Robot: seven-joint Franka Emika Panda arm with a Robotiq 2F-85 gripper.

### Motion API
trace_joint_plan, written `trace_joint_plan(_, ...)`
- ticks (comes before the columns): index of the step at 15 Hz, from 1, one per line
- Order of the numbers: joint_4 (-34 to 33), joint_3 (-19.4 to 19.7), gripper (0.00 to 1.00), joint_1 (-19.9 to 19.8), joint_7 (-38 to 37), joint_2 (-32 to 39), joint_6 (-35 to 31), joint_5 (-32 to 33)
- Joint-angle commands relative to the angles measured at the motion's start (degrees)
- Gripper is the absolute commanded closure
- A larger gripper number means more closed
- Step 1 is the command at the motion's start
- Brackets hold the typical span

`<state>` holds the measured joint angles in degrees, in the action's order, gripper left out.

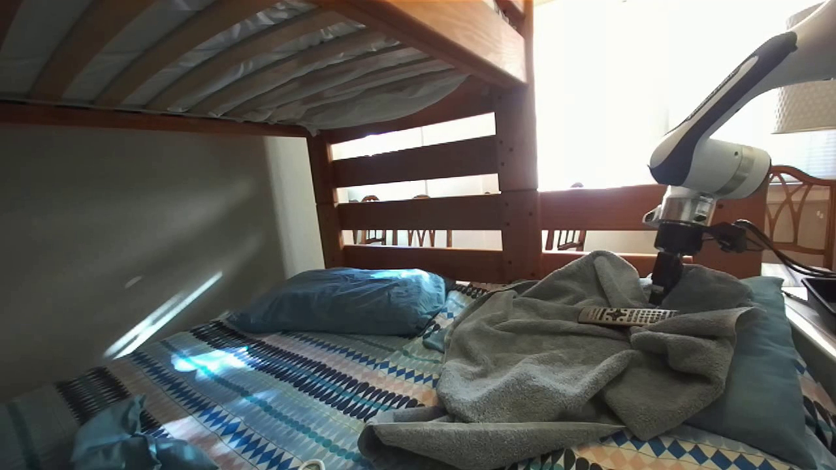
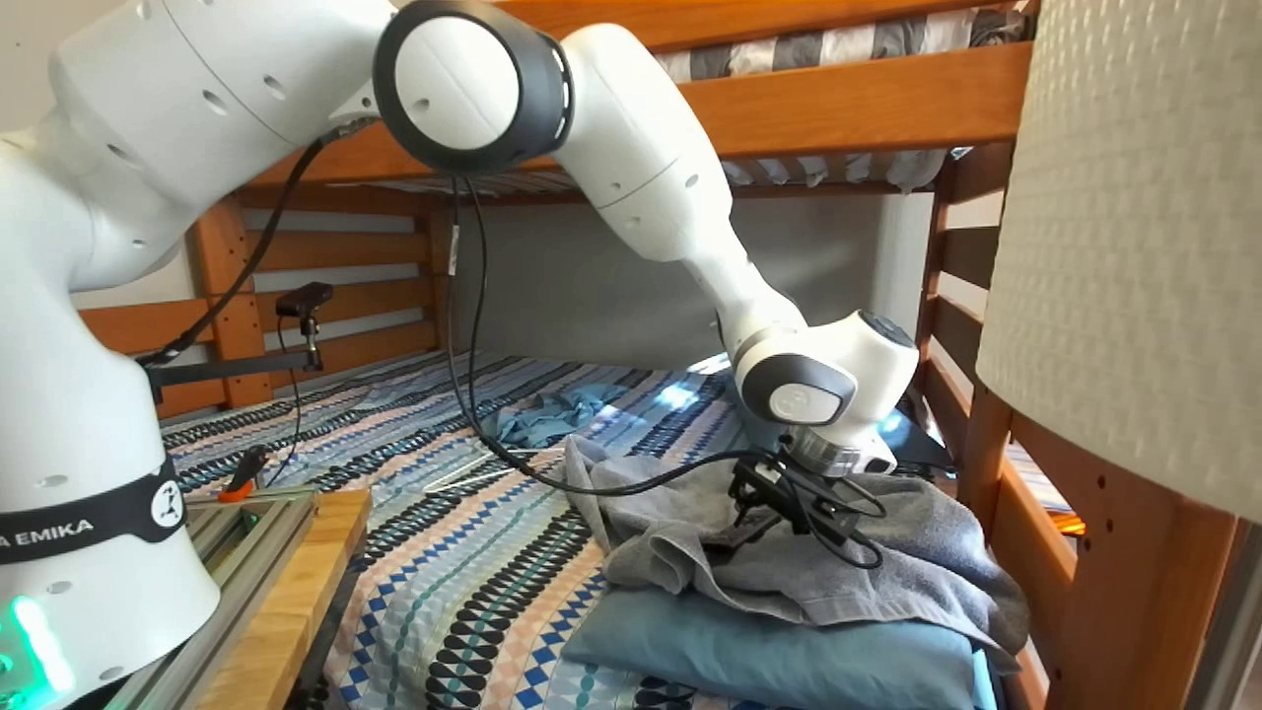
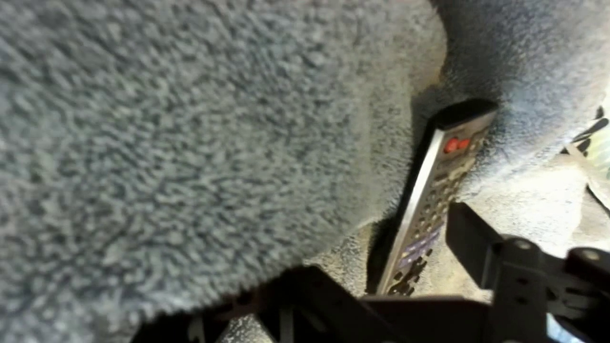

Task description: Put the grey remote control on the grey towel.

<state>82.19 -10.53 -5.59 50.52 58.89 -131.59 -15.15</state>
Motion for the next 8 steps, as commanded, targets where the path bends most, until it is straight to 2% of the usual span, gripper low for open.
trace_joint_plan(1, 13.43, 3.21, 0.0, 2.14, -6.28, -8.8, -11.95, 4.63)
trace_joint_plan(5, 24.62, 3.84, 0.0, 2.75, -15.15, -15.11, -28.73, 5.2)
trace_joint_plan(7, 29.98, 7.05, 0.0, 5.53, -23.43, -18.87, -32.64, 7.37)
trace_joint_plan(8, 31.95, 10.01, 0.0, 8.14, -27.32, -20.72, -32.54, 8.21)
